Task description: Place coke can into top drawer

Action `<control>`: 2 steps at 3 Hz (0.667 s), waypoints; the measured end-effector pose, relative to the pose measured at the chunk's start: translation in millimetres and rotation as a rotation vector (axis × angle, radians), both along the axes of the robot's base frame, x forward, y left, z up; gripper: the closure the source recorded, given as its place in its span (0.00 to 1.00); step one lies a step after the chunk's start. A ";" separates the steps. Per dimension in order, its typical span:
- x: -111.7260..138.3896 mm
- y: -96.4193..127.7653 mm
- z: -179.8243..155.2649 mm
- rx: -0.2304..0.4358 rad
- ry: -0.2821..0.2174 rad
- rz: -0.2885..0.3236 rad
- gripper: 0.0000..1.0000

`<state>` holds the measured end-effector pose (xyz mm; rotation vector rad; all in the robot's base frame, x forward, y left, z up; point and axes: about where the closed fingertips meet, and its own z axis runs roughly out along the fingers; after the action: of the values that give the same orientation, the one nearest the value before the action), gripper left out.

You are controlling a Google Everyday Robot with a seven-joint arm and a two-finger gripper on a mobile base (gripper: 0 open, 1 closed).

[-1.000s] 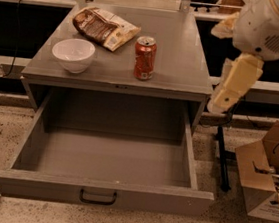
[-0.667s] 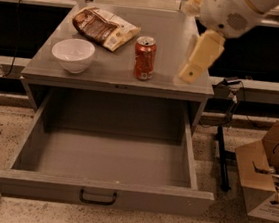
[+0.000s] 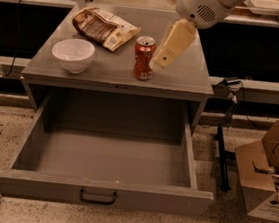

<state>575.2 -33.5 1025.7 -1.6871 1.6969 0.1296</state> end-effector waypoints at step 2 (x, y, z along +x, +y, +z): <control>24.0 -4.9 -31.8 0.175 -0.036 -0.096 0.00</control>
Offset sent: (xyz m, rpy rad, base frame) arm 0.0850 -0.0244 -0.0328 0.4548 -0.2170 -0.2848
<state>599.2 -38.4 993.9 -1.4692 1.6855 0.1962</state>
